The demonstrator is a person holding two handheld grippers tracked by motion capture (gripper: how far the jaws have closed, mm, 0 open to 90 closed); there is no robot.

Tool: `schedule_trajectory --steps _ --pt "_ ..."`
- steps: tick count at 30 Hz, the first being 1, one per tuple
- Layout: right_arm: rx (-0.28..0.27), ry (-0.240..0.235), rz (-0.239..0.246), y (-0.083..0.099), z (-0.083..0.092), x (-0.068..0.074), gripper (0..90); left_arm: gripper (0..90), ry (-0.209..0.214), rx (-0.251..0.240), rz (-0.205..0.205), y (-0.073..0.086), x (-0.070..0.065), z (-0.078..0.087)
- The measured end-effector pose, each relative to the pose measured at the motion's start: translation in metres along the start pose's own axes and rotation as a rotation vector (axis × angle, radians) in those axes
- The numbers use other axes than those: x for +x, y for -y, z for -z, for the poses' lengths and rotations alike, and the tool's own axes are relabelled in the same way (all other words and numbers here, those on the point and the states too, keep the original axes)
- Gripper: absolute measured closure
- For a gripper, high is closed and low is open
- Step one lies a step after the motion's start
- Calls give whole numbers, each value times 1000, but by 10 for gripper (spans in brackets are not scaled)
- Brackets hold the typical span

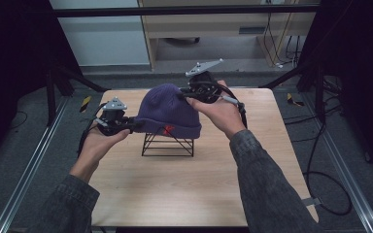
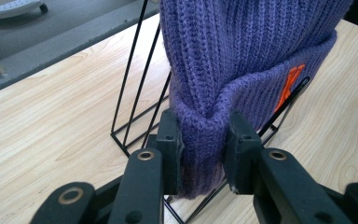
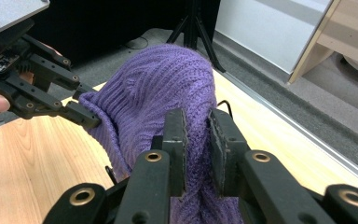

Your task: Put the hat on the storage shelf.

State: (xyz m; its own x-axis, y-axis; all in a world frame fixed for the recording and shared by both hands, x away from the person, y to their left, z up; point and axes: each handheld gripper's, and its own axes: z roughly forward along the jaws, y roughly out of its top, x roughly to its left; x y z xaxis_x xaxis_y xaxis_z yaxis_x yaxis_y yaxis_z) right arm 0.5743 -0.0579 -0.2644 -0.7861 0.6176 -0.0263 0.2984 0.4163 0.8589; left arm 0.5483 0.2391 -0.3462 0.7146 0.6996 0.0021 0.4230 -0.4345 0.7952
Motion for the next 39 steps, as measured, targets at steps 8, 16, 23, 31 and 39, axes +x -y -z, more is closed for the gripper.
schedule_trajectory --steps 8,16,23,31,39 --pt "12 -5 6 3 -1 3 778 701 3 4 9 5 0 -3" --pt "29 -14 8 11 -4 4 778 698 6 14 11 12 0 -9" --pt "43 -21 4 16 -7 5 778 695 6 21 20 20 0 -14" --pt "70 -33 9 24 -13 9 776 693 5 39 31 30 2 -19" --pt "93 -40 5 34 -20 12 776 690 0 49 32 41 2 -24"
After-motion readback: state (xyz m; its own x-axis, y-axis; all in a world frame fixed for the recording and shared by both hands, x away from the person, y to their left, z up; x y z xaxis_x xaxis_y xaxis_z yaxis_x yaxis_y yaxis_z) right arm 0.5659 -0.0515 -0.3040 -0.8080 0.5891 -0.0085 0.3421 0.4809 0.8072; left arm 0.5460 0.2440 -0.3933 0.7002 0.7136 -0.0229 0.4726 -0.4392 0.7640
